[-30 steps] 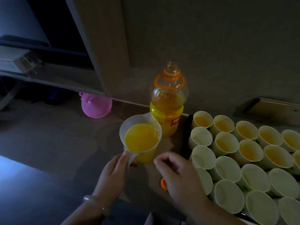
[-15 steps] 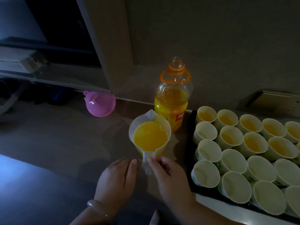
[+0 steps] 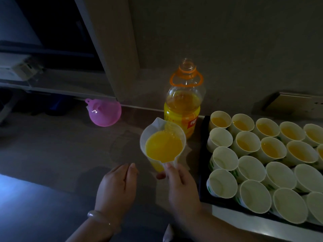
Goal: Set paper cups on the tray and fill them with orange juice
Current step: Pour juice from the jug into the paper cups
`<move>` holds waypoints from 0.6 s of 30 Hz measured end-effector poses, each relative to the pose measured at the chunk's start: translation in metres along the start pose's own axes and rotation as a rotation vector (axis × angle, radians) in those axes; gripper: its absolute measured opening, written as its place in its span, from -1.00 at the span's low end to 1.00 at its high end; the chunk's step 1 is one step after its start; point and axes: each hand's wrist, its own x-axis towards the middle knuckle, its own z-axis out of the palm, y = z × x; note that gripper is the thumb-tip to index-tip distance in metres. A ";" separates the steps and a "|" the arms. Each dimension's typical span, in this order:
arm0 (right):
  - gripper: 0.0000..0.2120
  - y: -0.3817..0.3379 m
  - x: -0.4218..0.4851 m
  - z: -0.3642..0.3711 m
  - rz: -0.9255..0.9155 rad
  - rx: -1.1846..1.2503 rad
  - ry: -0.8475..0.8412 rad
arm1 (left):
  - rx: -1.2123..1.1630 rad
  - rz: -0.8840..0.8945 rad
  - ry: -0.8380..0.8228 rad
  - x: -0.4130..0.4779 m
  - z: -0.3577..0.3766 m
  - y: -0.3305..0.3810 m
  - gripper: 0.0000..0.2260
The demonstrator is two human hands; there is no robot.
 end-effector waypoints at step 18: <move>-0.72 -0.031 0.000 -0.053 -0.171 -0.017 -0.018 | -0.062 0.026 0.005 0.005 0.015 0.013 -0.62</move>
